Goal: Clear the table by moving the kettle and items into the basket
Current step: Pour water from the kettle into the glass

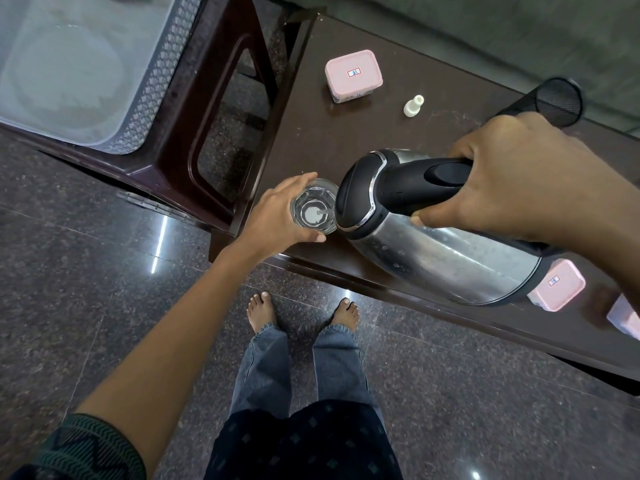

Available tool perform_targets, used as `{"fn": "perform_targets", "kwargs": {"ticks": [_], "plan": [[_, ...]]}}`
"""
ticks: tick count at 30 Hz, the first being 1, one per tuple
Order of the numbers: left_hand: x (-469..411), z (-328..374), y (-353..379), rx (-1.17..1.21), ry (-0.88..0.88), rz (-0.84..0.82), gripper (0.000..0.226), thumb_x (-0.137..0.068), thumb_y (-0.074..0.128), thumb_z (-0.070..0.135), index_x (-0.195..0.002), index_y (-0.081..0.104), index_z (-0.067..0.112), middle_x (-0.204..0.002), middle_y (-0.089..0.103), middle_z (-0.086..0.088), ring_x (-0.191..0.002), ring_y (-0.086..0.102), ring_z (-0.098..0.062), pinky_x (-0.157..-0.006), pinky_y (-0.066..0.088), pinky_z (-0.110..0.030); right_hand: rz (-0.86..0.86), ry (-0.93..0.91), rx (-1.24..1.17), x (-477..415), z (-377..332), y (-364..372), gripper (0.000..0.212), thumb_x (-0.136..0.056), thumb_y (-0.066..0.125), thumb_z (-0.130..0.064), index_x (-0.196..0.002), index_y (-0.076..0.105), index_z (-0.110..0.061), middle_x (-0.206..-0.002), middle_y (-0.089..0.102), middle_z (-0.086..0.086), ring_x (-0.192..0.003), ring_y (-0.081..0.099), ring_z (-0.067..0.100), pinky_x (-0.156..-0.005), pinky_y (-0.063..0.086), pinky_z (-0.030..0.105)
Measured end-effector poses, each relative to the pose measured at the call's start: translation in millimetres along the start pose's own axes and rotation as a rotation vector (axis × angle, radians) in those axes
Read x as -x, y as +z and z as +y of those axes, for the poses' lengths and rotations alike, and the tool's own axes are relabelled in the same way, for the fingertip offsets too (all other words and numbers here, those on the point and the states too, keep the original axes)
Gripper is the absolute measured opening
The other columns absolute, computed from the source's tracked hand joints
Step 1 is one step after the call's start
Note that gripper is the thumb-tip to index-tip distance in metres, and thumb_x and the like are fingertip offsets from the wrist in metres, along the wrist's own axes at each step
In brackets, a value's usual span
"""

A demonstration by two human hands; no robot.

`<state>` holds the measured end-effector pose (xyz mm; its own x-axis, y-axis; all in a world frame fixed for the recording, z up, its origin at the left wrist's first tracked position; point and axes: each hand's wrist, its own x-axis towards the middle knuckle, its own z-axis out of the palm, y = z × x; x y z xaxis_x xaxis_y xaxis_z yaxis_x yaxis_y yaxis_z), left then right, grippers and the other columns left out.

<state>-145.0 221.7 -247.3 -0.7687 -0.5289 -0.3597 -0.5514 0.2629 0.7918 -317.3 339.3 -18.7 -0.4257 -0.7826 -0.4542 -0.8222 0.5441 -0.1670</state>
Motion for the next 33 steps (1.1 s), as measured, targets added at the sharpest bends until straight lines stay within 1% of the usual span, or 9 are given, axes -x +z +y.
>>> {"fn": "perform_targets", "kwargs": {"ticks": [4, 7, 11, 14, 19, 23, 29, 33], "plan": [[0.0, -0.6, 0.6, 0.007, 0.000, 0.001, 0.102, -0.051, 0.088, 0.036, -0.139, 0.035, 0.033, -0.141, 0.044, 0.011, -0.127, 0.044, -0.018, -0.104, 0.042, -0.045, 0.000, -0.010, 0.005, -0.3, -0.6, 0.6, 0.037, -0.057, 0.072, -0.044, -0.055, 0.050, -0.015, -0.057, 0.048, 0.007, -0.061, 0.050, 0.031, -0.048, 0.029, 0.027], [0.4, -0.7, 0.8, 0.005, -0.001, 0.001, 0.102, -0.052, 0.088, 0.036, -0.139, 0.035, 0.033, -0.141, 0.044, 0.011, -0.128, 0.043, -0.018, -0.105, 0.041, -0.045, -0.005, -0.009, 0.000, -0.2, -1.1, 0.5, 0.036, -0.056, 0.072, -0.044, -0.055, 0.051, -0.015, -0.057, 0.049, 0.007, -0.059, 0.049, 0.030, -0.047, 0.028, 0.025], [0.3, 0.0, -0.1, -0.016, -0.005, -0.002, 0.103, -0.053, 0.088, 0.036, -0.140, 0.033, 0.033, -0.142, 0.043, 0.011, -0.130, 0.041, -0.018, -0.107, 0.039, -0.045, -0.010, -0.008, 0.002, -0.2, -1.0, 0.1, 0.036, -0.057, 0.073, -0.044, -0.058, 0.053, -0.014, -0.059, 0.051, 0.008, -0.061, 0.051, 0.031, -0.047, 0.029, 0.026], [-0.3, -0.3, 0.1, -0.033, -0.007, 0.001, 0.104, -0.052, 0.088, 0.038, -0.140, 0.033, 0.034, -0.143, 0.043, 0.012, -0.129, 0.042, -0.019, -0.107, 0.038, -0.045, -0.007, 0.004, 0.000, 0.2, -1.4, 0.6, 0.037, -0.057, 0.073, -0.044, -0.055, 0.051, -0.014, -0.057, 0.049, 0.007, -0.058, 0.049, 0.028, -0.046, 0.028, 0.024], [-0.3, -0.8, 1.0, -0.031, -0.010, 0.002, 0.104, -0.051, 0.087, 0.039, -0.140, 0.033, 0.035, -0.143, 0.042, 0.012, -0.130, 0.041, -0.019, -0.107, 0.038, -0.046, -0.001, 0.009, 0.004, -0.4, -1.0, 1.7, 0.039, -0.058, 0.074, -0.044, -0.055, 0.049, -0.014, -0.058, 0.048, 0.006, -0.060, 0.049, 0.030, -0.047, 0.026, 0.023], [-1.0, -1.8, 1.1, -0.029, -0.001, 0.006, 0.105, -0.051, 0.088, 0.039, -0.140, 0.033, 0.033, -0.143, 0.043, 0.009, -0.130, 0.041, -0.020, -0.107, 0.038, -0.046, -0.002, 0.007, 0.004, -1.3, -0.3, 2.0, 0.037, -0.058, 0.073, -0.044, -0.057, 0.052, -0.014, -0.059, 0.049, 0.006, -0.061, 0.050, 0.030, -0.047, 0.027, 0.023], [-0.8, -0.8, 0.7, -0.042, -0.005, 0.007, 0.105, -0.052, 0.088, 0.038, -0.141, 0.033, 0.032, -0.144, 0.042, 0.008, -0.131, 0.041, -0.020, -0.108, 0.037, -0.046, -0.001, -0.003, -0.003, -1.6, 0.3, 3.5, 0.037, -0.057, 0.073, -0.045, -0.057, 0.052, -0.015, -0.058, 0.049, 0.006, -0.061, 0.050, 0.030, -0.048, 0.030, 0.027], [-0.3, -0.7, 0.8, -0.031, -0.004, 0.006, 0.105, -0.052, 0.088, 0.038, -0.141, 0.033, 0.032, -0.144, 0.042, 0.009, -0.131, 0.041, -0.020, -0.108, 0.038, -0.046, 0.003, -0.002, -0.006, -0.7, 0.8, 3.7, 0.037, -0.058, 0.073, -0.044, -0.054, 0.049, -0.016, -0.057, 0.048, 0.005, -0.057, 0.048, 0.025, -0.048, 0.030, 0.027]]}}
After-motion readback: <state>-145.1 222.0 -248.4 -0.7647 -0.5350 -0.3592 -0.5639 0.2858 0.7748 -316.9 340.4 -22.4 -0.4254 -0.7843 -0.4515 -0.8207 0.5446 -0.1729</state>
